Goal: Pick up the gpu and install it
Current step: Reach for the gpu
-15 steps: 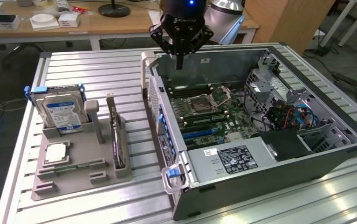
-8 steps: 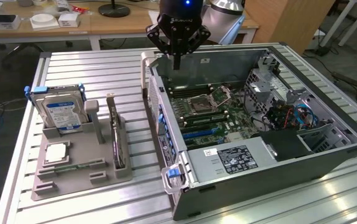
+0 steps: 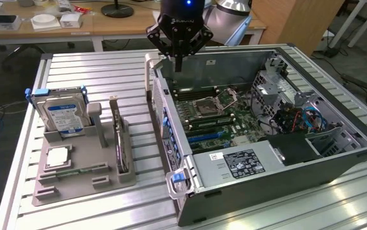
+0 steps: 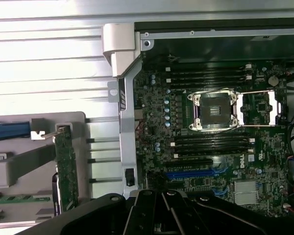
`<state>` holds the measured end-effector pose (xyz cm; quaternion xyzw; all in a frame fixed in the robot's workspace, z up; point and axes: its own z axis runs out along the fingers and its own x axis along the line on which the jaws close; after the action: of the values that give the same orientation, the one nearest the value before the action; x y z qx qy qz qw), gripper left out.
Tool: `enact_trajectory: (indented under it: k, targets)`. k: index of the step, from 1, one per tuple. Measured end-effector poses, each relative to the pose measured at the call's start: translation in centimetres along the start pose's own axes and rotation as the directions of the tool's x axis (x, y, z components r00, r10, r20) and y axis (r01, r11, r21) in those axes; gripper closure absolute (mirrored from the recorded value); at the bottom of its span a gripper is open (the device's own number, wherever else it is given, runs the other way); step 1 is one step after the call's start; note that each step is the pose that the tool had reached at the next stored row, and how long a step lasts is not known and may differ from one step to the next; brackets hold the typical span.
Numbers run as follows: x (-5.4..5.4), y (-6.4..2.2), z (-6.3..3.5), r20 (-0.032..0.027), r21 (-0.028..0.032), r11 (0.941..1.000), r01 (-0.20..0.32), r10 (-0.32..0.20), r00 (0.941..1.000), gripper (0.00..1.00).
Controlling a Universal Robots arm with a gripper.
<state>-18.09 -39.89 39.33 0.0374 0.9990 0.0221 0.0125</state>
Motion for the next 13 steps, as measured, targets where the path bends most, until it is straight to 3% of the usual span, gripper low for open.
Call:
enact_trajectory:
  k: [13]
  targets:
    - [1.2, -0.09, -0.03, 0.0, 0.0, 1.0, 0.0, 0.0, 1.0, 0.9]
